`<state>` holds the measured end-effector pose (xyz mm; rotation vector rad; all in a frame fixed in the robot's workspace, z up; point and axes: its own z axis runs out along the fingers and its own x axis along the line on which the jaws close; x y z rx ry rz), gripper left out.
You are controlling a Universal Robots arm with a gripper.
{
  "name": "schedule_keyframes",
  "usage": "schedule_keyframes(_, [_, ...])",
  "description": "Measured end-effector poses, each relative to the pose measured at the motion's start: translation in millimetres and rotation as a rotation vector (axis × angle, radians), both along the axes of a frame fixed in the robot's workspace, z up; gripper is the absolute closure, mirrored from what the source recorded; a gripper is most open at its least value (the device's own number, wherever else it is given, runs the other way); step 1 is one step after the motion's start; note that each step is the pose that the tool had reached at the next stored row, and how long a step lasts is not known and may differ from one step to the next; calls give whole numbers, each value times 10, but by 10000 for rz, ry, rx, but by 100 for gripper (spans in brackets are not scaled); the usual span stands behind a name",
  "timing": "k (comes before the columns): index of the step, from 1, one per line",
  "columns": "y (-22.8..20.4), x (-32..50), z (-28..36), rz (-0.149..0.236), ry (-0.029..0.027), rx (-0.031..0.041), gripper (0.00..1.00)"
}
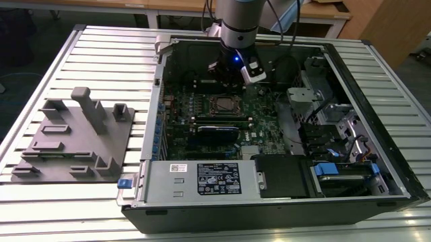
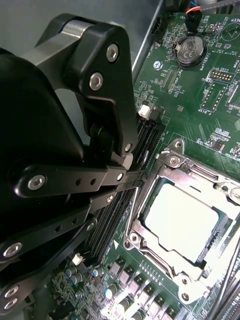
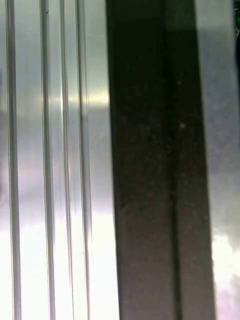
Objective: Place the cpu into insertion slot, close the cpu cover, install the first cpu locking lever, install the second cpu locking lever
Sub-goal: 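Install the first cpu locking lever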
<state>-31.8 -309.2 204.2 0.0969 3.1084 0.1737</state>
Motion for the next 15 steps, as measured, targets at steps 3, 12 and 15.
schedule_keyframes(3, [0,-4,0,22,-4,0,90])
schedule_keyframes(12, [6,-13,0,74,-20,0,90])
schedule_keyframes(15, [8,-12,0,109,-21,1,90])
